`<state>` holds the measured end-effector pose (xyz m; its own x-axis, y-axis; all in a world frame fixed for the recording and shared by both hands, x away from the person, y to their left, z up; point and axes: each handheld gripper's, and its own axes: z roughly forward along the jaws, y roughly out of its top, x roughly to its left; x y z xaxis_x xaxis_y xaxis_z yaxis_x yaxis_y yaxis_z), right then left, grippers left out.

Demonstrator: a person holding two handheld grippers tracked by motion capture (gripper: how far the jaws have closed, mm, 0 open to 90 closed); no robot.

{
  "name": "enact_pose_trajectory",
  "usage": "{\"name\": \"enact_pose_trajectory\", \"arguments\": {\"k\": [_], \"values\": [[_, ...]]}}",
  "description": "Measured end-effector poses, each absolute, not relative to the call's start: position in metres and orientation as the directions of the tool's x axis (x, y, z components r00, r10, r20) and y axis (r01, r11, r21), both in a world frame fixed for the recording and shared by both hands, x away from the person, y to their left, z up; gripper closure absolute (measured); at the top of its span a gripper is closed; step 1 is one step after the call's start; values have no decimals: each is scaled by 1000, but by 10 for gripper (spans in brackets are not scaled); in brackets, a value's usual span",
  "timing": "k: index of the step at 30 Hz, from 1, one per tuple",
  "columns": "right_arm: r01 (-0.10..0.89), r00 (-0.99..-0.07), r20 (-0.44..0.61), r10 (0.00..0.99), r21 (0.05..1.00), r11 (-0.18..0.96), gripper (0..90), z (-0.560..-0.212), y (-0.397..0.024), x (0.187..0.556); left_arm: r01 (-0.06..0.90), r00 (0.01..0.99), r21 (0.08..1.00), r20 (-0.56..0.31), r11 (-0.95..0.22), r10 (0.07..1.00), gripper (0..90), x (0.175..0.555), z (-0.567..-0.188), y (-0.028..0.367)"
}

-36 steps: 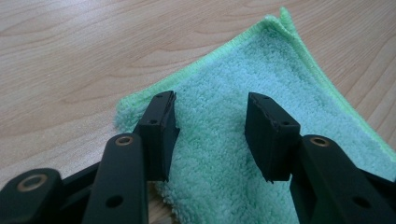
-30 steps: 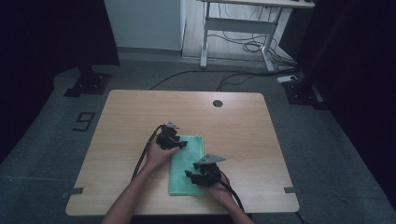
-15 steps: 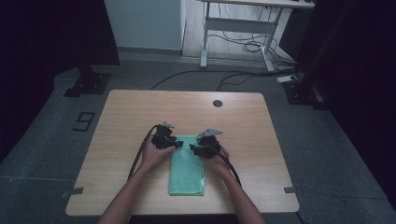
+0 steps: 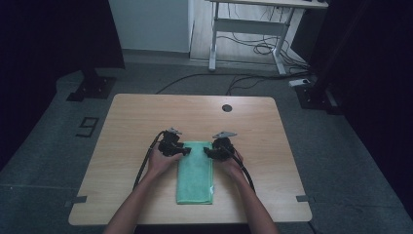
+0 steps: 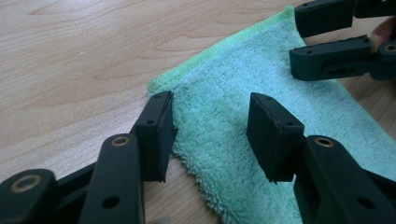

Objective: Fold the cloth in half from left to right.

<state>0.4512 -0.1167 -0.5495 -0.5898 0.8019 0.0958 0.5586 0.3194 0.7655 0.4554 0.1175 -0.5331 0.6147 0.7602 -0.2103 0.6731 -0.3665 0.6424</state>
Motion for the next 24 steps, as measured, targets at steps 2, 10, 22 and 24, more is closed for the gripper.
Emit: {"name": "enact_pose_trajectory", "arguments": {"k": [2,10,22,24], "values": [[545,-586,95,804,781,305,509,-547,-120,450,659,614,662,-199,-357,764,493,453,-529,119],[538,-562,117,819,803,255,506,-533,-135,453,659,568,694,-208,-289,796,506,459,-518,143],[580,-547,171,819,784,224,491,-547,-137,467,687,546,673,-230,-274,805,519,470,-534,145],[582,-546,180,818,784,216,491,-547,-136,469,687,547,674,-232,-273,804,518,470,-535,144]]}}
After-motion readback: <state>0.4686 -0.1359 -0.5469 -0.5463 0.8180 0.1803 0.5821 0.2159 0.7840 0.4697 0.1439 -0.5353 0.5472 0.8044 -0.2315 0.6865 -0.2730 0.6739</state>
